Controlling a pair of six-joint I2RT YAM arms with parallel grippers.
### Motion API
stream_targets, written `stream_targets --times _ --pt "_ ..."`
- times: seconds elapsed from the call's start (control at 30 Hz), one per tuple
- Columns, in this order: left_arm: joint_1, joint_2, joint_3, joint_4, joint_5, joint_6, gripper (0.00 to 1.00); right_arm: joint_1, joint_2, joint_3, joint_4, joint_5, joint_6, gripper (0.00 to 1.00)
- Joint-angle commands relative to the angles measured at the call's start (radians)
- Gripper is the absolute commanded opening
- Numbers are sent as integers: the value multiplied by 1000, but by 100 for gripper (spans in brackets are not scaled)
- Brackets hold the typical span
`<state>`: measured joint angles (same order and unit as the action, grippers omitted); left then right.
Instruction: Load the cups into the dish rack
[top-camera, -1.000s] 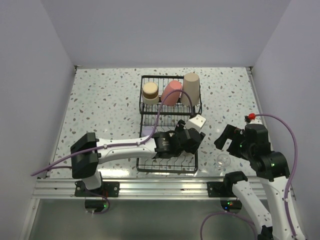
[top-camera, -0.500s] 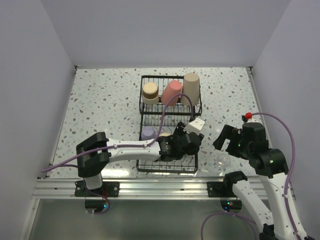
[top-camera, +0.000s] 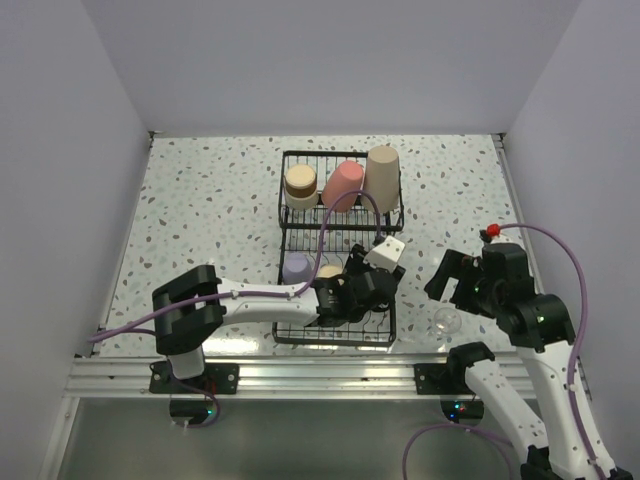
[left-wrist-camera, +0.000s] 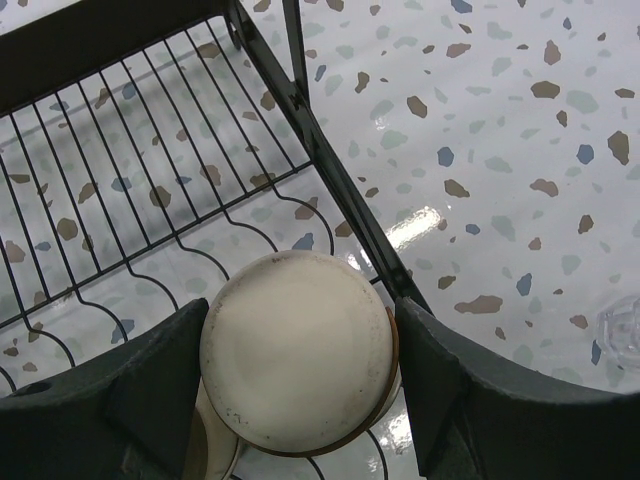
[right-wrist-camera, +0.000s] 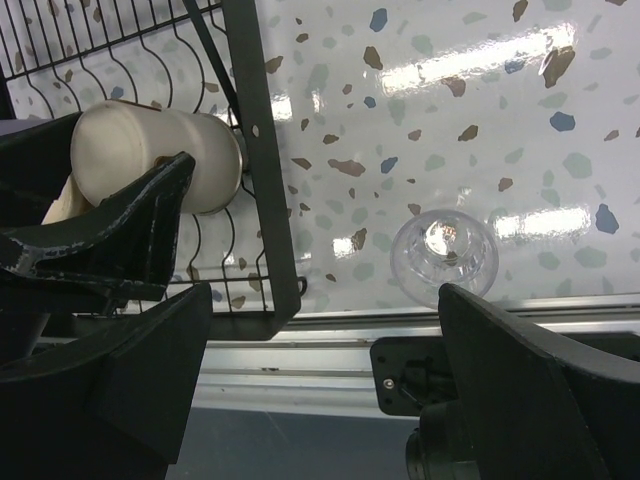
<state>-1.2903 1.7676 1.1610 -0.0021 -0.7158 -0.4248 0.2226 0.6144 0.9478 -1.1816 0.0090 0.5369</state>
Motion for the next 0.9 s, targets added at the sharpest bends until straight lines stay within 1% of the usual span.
stream_targets --times 0.0,0.03,0.13,0.2,0.3,0.33,0.37,0.5,0.53,0.6,0.63,0.73,0.87 --pt "3 -7 -3 93 -56 3 0 6 15 -1 14 3 -17 98" --pt "3 -7 -9 94 -59 1 0 6 15 -3 16 2 -18 98" --pt "6 -5 -20 111 -60 1 16 6 16 -6 17 0 -17 98" --pt "6 3 -20 108 -66 3 17 4 13 -10 20 0 -14 98" --pt "6 9 -23 108 -70 -2 22 6 4 -23 31 -3 -8 98" --pt "6 9 -27 109 -70 -3 27 4 1 -26 33 -6 -6 98" --pt "6 12 -29 114 -60 -5 30 6 -2 -26 34 -6 -5 98" --pt "9 32 -24 114 -51 -12 38 4 -7 -32 34 -6 -3 98" --pt "11 33 -24 114 -50 -15 43 4 -5 -34 34 -6 -3 98" --pt "11 35 -26 111 -50 -26 50 4 -5 -35 31 -6 -3 98" --pt "13 33 -27 111 -48 -28 62 4 -4 -35 30 -6 -3 98" --pt "11 32 -34 114 -54 -32 84 6 -8 -40 25 -6 -2 98" --pt "11 27 -40 119 -62 -34 97 4 -19 -49 19 -6 2 98"
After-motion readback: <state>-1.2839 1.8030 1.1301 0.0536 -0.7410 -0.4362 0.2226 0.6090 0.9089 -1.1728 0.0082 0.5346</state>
